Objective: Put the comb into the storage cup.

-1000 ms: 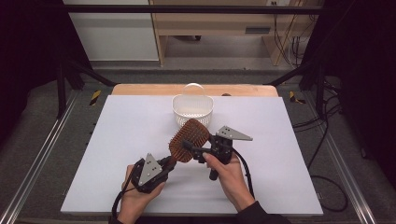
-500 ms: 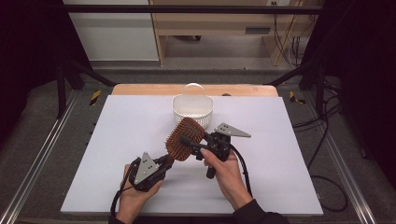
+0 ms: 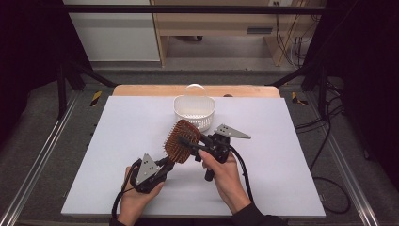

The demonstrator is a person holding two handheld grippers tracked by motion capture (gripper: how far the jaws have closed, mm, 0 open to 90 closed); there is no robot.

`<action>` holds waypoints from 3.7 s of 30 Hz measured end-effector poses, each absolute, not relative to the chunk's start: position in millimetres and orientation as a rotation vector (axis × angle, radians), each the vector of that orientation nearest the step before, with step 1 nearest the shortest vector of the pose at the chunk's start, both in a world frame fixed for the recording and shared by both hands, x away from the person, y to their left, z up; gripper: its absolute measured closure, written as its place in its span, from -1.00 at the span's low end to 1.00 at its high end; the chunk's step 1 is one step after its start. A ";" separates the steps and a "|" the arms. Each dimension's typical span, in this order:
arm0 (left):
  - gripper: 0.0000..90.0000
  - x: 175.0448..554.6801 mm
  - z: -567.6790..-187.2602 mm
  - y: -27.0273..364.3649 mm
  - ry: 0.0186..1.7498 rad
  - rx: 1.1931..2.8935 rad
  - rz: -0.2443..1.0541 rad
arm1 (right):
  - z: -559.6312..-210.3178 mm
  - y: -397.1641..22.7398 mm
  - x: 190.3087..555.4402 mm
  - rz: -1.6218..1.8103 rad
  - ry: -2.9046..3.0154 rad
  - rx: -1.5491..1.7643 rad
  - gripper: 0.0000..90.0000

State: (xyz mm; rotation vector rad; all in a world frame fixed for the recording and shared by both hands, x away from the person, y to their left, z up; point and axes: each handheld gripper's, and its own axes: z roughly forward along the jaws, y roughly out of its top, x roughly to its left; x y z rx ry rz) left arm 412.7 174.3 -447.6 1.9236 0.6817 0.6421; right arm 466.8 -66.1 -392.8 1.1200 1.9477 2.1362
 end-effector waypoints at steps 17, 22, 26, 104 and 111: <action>0.60 422.5 -445.4 172.2 0.754 1.895 0.639 | -383.3 -56.9 475.3 2.097 1.947 1.105 0.16; 0.60 421.9 -445.4 173.1 0.763 1.874 0.644 | -382.1 -54.7 475.7 2.101 1.953 1.094 0.16; 0.59 423.0 -445.0 171.6 0.766 1.868 0.636 | -380.7 -54.8 474.3 2.101 1.937 1.101 0.17; -0.98 401.3 -461.8 281.6 1.093 1.439 0.854 | -344.8 -105.5 508.3 2.055 1.625 1.286 0.17; -0.98 401.4 -462.4 279.9 1.084 1.445 0.856 | -332.0 -107.1 511.2 2.074 1.586 1.285 0.17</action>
